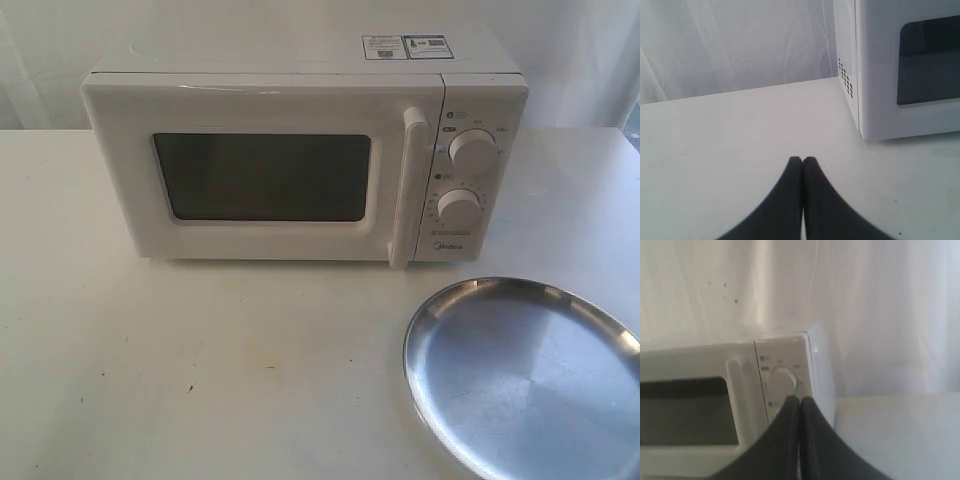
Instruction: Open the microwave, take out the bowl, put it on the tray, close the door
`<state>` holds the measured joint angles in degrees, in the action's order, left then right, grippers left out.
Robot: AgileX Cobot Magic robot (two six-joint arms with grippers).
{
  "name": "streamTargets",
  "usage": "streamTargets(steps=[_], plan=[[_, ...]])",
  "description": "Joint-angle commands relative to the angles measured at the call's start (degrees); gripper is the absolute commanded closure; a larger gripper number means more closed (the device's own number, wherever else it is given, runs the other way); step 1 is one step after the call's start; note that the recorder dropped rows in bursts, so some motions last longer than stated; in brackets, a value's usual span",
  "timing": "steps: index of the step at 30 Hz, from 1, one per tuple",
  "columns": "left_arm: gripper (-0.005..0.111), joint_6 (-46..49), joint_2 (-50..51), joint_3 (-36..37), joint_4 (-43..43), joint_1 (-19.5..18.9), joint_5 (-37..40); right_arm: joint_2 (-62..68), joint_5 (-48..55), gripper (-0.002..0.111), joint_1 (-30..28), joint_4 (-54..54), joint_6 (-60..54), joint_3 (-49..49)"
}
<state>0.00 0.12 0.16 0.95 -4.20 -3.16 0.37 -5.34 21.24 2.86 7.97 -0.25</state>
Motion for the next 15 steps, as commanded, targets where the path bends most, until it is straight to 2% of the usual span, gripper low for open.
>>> streamTargets(steps=[1,4,7,9,15], plan=[[0.107,0.0,-0.1,-0.2,-0.6,0.2,-0.2,-0.4,-9.5,0.108,-0.3,0.2,11.8,0.3],[0.107,0.0,-0.1,-0.2,-0.6,0.2,-0.2,-0.4,-14.0,0.108,-0.2,-2.9,20.2,0.3],[0.107,0.0,-0.1,-0.2,-0.6,0.2,-0.2,-0.4,-16.3,0.108,0.4,-17.5,27.5,-0.7],[0.107,0.0,-0.1,-0.2,-0.6,0.2,-0.2,0.9,-21.5,0.108,0.5,-26.9,34.2,-2.7],[0.107,0.0,-0.1,-0.2,-0.6,0.2,-0.2,19.3,-36.1,0.108,0.5,-44.9,42.0,-13.3]])
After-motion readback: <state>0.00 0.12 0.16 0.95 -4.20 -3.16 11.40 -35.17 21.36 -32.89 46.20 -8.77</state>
